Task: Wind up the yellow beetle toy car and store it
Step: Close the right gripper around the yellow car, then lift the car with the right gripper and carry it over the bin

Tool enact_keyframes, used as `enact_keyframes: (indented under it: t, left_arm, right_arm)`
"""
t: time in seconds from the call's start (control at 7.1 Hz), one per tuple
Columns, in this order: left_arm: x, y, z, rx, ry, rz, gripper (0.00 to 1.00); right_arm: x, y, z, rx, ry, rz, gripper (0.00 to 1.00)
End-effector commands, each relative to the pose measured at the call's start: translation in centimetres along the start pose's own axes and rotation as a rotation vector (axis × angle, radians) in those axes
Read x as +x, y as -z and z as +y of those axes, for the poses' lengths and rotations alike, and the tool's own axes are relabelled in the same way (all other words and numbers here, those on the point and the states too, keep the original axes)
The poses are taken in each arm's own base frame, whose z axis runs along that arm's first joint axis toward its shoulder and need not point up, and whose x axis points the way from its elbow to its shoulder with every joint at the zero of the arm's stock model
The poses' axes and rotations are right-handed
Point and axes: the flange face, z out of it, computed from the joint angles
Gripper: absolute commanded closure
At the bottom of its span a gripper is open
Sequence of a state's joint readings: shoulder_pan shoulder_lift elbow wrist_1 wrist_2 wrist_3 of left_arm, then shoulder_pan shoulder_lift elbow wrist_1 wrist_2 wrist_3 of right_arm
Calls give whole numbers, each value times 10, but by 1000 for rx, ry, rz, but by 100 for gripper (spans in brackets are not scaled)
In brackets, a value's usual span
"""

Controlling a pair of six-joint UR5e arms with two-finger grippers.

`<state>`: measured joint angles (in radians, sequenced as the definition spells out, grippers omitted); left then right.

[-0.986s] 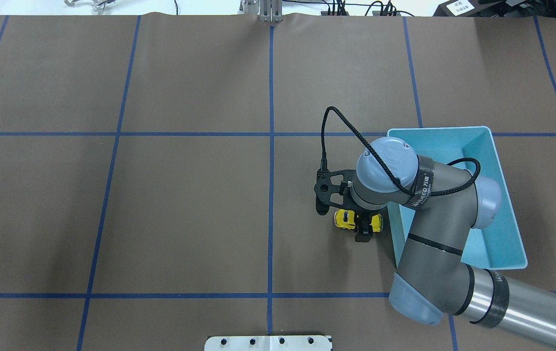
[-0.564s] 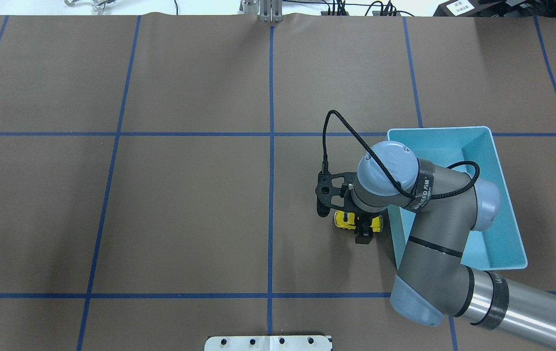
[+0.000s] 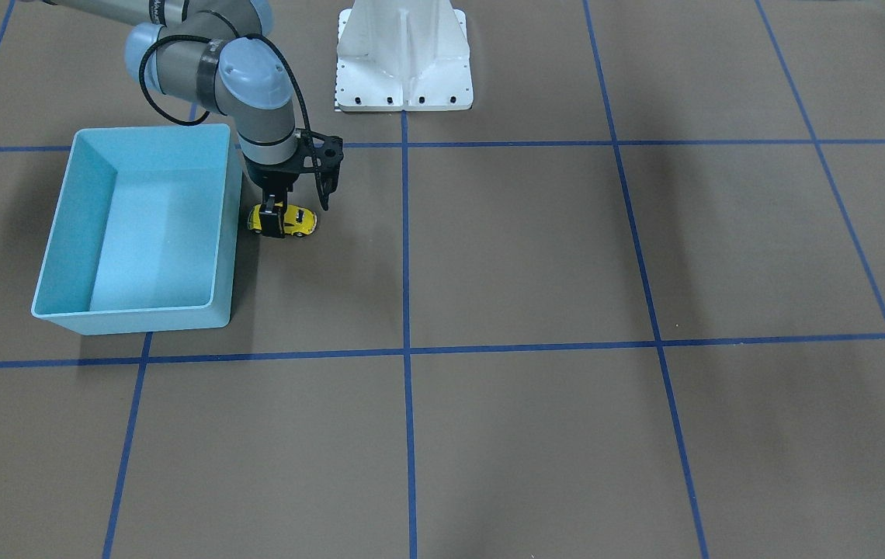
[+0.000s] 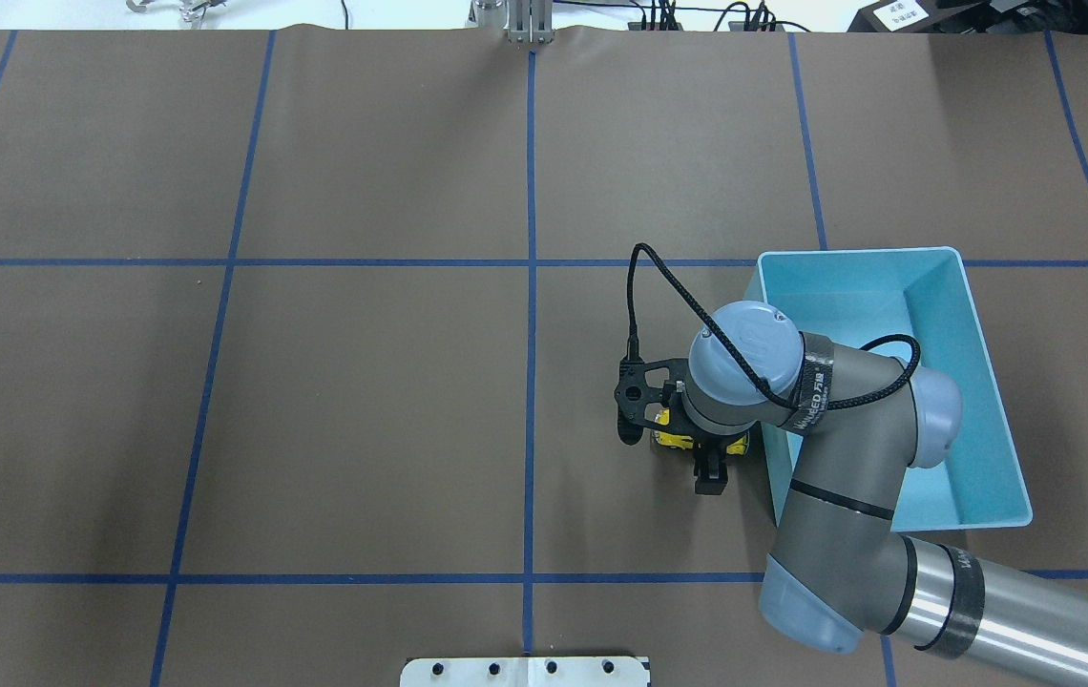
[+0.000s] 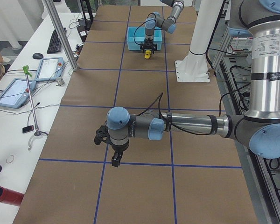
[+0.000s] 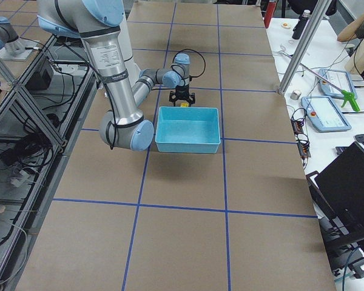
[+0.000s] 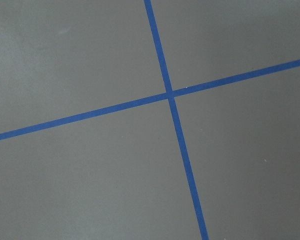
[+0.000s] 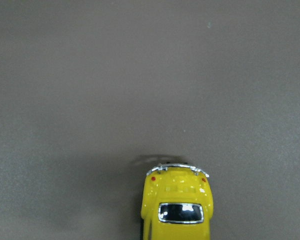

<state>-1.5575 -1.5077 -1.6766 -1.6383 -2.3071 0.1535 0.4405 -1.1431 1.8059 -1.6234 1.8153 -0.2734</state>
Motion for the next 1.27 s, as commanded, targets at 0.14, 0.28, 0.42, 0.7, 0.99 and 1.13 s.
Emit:
enact_keyframes:
  t: [0.14, 0.28, 0.42, 0.7, 0.99, 1.13]
  left_arm:
    - [0, 0, 0, 0, -2, 0, 0]
    - [0, 0, 0, 0, 0, 0, 0]
    - [0, 0, 0, 1, -1, 0, 0]
    - [-1, 0, 1, 0, 0, 0, 0]
    - [0, 0, 0, 0, -2, 0, 0]
    - [-1, 0, 1, 0, 0, 0, 0]
  right_arm:
    - [2, -1, -2, -13, -4, 24, 100]
    - [2, 2, -6, -7, -45, 25, 100]
    - [1, 4, -5, -21, -41, 22, 100]
    - [26, 71, -9, 7, -99, -5, 100]
    - [40, 155, -17, 47, -143, -12, 100]
    - [51, 182, 3, 51, -117, -10, 100]
